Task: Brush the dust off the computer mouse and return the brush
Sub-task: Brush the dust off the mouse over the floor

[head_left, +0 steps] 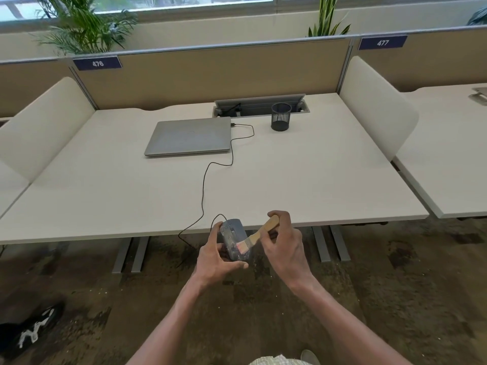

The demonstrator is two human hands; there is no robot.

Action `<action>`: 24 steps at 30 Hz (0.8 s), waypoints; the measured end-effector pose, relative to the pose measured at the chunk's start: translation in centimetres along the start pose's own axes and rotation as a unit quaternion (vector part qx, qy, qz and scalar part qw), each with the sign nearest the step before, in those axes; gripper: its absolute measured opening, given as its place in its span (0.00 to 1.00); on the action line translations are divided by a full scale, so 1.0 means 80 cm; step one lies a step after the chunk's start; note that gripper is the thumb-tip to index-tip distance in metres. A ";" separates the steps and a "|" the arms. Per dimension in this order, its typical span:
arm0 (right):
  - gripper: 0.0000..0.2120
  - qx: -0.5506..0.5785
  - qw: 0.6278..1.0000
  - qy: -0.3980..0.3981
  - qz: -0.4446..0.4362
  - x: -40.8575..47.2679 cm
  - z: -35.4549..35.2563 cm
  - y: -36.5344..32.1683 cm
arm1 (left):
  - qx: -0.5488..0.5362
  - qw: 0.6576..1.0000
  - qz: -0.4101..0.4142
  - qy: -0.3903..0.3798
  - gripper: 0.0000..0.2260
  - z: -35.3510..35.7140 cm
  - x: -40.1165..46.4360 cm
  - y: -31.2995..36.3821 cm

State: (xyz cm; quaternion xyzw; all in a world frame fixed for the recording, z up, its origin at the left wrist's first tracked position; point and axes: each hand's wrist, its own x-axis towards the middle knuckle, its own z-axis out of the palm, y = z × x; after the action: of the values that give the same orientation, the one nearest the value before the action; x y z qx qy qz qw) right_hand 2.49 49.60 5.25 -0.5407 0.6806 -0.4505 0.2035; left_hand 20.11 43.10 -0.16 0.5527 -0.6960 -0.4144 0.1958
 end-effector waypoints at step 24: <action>0.18 0.031 0.996 0.045 0.071 0.025 -0.010 0.040 | 0.009 1.000 0.002 -0.009 0.57 -0.005 0.010 -0.001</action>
State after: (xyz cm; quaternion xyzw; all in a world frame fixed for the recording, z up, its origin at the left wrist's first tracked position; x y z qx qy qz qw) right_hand -0.50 48.10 3.43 -0.4632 0.7117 -0.4797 0.2209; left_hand 20.19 42.21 -0.17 0.5493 -0.7027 -0.4126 0.1850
